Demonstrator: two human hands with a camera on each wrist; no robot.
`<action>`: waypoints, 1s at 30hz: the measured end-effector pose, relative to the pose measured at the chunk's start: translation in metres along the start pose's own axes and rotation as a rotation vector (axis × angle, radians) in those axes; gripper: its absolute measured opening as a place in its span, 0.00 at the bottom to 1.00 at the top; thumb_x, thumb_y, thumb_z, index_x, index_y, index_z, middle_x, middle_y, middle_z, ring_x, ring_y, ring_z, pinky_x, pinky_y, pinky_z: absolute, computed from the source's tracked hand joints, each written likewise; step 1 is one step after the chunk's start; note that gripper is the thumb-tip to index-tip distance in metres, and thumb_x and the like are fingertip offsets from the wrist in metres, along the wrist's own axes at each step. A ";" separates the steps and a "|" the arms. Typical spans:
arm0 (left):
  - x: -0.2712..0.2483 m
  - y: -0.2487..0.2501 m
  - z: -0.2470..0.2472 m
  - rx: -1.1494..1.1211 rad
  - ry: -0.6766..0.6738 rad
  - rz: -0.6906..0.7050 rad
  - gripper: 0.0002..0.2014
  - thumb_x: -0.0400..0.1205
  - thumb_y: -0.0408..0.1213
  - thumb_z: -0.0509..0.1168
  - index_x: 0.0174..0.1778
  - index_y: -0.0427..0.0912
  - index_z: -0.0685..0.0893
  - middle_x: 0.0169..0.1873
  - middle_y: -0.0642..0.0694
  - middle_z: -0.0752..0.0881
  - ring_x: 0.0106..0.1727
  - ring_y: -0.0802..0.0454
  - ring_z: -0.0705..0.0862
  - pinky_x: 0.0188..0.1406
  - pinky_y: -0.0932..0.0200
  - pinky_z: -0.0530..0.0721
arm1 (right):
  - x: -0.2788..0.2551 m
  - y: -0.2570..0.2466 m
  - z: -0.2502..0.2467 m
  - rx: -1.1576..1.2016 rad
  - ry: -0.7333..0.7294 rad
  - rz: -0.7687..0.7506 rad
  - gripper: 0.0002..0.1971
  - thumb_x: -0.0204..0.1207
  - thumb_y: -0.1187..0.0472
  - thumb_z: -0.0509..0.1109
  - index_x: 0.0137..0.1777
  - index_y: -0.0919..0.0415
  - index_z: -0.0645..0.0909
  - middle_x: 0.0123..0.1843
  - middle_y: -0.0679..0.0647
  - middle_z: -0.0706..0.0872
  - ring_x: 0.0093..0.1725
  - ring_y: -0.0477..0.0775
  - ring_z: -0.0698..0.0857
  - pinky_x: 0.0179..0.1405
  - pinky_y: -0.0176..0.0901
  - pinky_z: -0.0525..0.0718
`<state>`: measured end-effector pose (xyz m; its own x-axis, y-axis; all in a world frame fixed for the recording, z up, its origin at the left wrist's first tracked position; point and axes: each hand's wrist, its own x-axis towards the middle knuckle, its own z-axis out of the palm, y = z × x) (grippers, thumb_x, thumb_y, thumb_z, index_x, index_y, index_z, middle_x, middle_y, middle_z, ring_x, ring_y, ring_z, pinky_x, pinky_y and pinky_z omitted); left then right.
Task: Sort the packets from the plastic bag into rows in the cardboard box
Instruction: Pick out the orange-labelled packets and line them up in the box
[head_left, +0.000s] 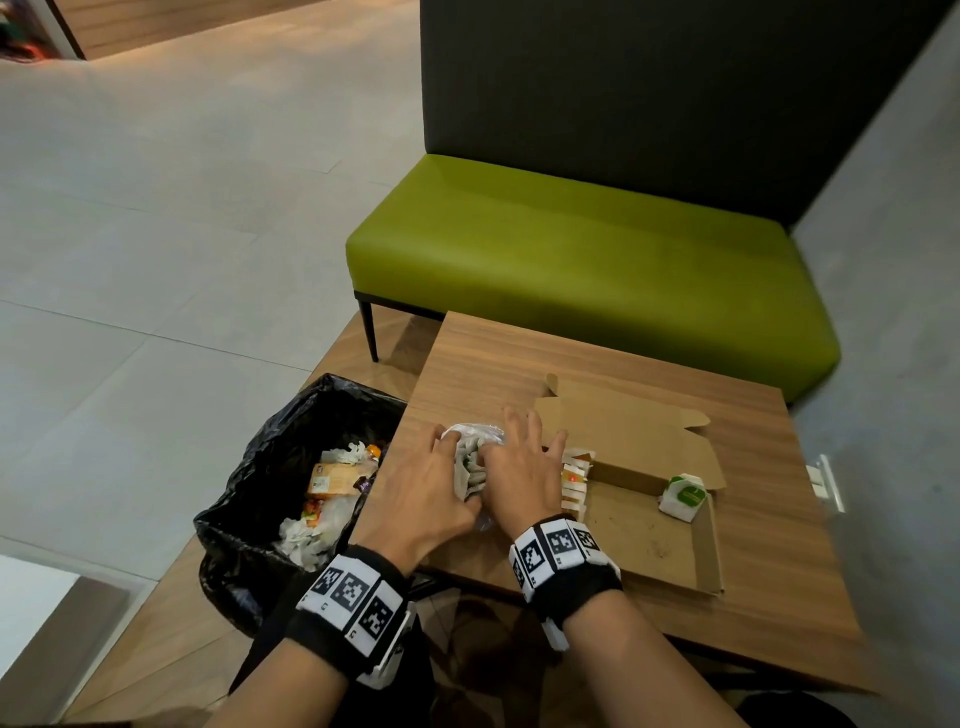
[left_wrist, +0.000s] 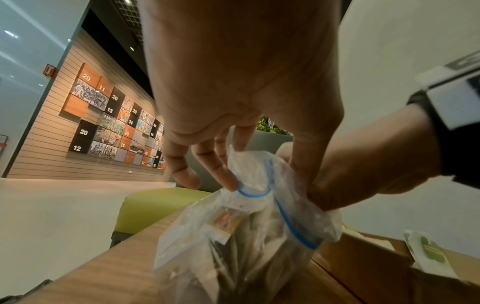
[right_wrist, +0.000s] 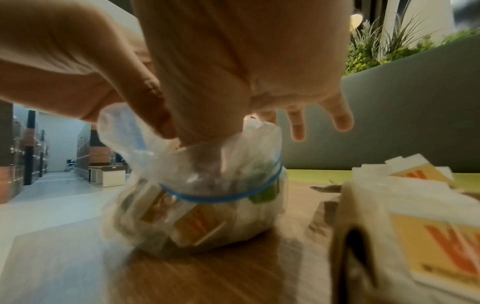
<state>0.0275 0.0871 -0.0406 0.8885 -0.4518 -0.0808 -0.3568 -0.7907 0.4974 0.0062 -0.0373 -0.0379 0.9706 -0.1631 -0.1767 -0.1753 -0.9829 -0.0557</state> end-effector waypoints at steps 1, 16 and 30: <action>0.000 0.000 0.000 -0.001 -0.005 0.001 0.40 0.70 0.49 0.74 0.77 0.38 0.72 0.70 0.45 0.72 0.68 0.45 0.77 0.68 0.51 0.78 | 0.001 0.001 0.000 -0.010 -0.026 -0.004 0.13 0.79 0.55 0.72 0.62 0.51 0.83 0.89 0.59 0.51 0.87 0.70 0.47 0.78 0.83 0.50; -0.001 -0.015 -0.003 0.115 -0.054 0.054 0.48 0.65 0.66 0.65 0.80 0.48 0.64 0.77 0.52 0.65 0.71 0.46 0.76 0.66 0.37 0.78 | 0.002 0.000 0.004 -0.006 -0.098 -0.003 0.10 0.76 0.52 0.74 0.56 0.48 0.86 0.89 0.57 0.48 0.87 0.72 0.44 0.74 0.90 0.44; 0.007 -0.019 -0.009 -0.076 -0.030 0.034 0.45 0.65 0.53 0.80 0.75 0.39 0.72 0.67 0.47 0.73 0.64 0.47 0.78 0.62 0.51 0.81 | -0.006 0.021 -0.004 0.435 0.240 -0.029 0.09 0.79 0.47 0.71 0.53 0.45 0.91 0.83 0.47 0.69 0.83 0.55 0.58 0.82 0.74 0.53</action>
<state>0.0436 0.1029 -0.0426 0.8669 -0.4906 -0.0884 -0.3622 -0.7416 0.5647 -0.0027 -0.0571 -0.0339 0.9778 -0.2010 0.0593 -0.1502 -0.8694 -0.4707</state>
